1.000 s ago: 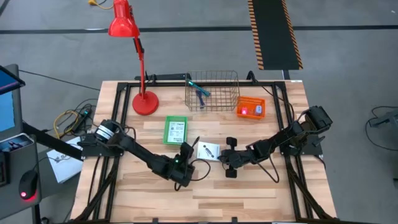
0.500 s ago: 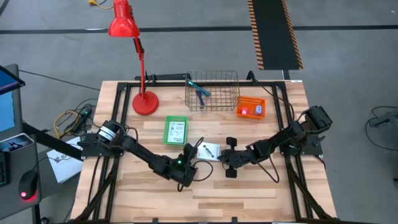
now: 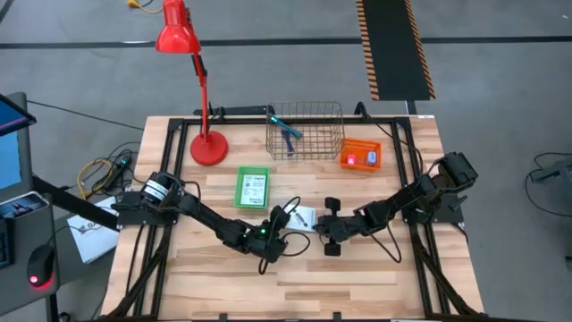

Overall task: Pick and place items into bin
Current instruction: Put the card reader box into the green basket

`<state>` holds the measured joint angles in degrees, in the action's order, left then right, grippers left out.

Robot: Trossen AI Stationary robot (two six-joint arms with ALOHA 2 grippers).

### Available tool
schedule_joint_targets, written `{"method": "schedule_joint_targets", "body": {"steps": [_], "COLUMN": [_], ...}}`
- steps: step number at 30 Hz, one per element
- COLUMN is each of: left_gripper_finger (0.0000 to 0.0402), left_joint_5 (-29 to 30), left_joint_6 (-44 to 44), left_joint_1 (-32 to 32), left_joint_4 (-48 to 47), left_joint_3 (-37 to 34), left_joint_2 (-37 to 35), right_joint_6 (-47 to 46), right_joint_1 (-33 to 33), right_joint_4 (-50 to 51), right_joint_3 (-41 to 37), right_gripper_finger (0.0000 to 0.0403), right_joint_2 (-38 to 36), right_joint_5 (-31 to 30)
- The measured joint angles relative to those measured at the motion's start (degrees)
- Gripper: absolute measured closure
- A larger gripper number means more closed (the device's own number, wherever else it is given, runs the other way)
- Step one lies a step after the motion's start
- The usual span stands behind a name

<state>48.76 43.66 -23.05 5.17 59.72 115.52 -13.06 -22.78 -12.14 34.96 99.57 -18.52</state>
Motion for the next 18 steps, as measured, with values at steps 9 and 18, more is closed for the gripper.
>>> {"method": "schedule_joint_targets", "body": {"steps": [9,18], "left_gripper_finger": [0.0249,0.0349], "left_joint_5": [-1.01,0.72], "left_joint_6": [-1.03,-0.38], "left_joint_1": [-0.14,-1.04], "left_joint_4": [1.04,1.81], "left_joint_3": [0.00,-0.02], "left_joint_2": [-0.02,0.02], "right_joint_6": [0.00,0.99], "right_joint_1": [0.02,-0.04], "right_joint_4": [-0.15,-1.44], "right_joint_3": [0.00,-0.26], "right_gripper_finger": [0.0403,0.0403], "right_joint_2": [0.00,0.04], "right_joint_5": [0.26,0.28]}}
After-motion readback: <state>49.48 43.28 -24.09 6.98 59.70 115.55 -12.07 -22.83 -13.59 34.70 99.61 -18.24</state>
